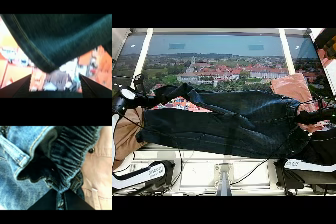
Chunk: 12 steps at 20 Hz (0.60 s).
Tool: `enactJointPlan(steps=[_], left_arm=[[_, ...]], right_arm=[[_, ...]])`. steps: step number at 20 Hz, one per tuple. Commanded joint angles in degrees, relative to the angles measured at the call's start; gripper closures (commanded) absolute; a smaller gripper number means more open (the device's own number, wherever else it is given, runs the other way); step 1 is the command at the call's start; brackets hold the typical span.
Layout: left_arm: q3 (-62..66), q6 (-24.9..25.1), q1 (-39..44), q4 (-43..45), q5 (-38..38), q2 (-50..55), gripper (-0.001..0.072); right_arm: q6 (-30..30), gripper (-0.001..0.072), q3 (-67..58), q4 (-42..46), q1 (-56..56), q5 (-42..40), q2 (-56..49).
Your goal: Fold the clothes and pants, and hang the long-sleeved shirts on hangers.
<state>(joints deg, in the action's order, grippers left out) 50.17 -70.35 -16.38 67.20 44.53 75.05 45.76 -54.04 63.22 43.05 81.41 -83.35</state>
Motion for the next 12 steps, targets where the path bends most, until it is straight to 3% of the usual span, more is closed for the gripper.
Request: enactJointPlan(steps=[1, 5, 7, 12], left_arm=[[-0.9, 0.9, 1.5, -0.8, -5.7, 1.8, 0.001], [-0.9, 1.9, 5.4, -3.4, -7.2, 5.8, 0.0016], [-0.9, 1.8, 6.7, -3.4, -10.4, 6.4, 0.0158], [-0.8, 1.8, 6.1, -3.4, -21.7, 5.7, 0.0166]], right_arm=[[0.0, 0.0676, 0.0, 0.0, 0.0, 0.3, 0.0], [0.0, 0.0676, 0.0, 0.0, 0.0, 1.5, 0.0], [0.0, 0.0676, 0.0, 0.0, 0.0, 1.6, 0.0], [0.0, 0.0676, 0.0, 0.0, 0.0, 1.6, 0.0]])
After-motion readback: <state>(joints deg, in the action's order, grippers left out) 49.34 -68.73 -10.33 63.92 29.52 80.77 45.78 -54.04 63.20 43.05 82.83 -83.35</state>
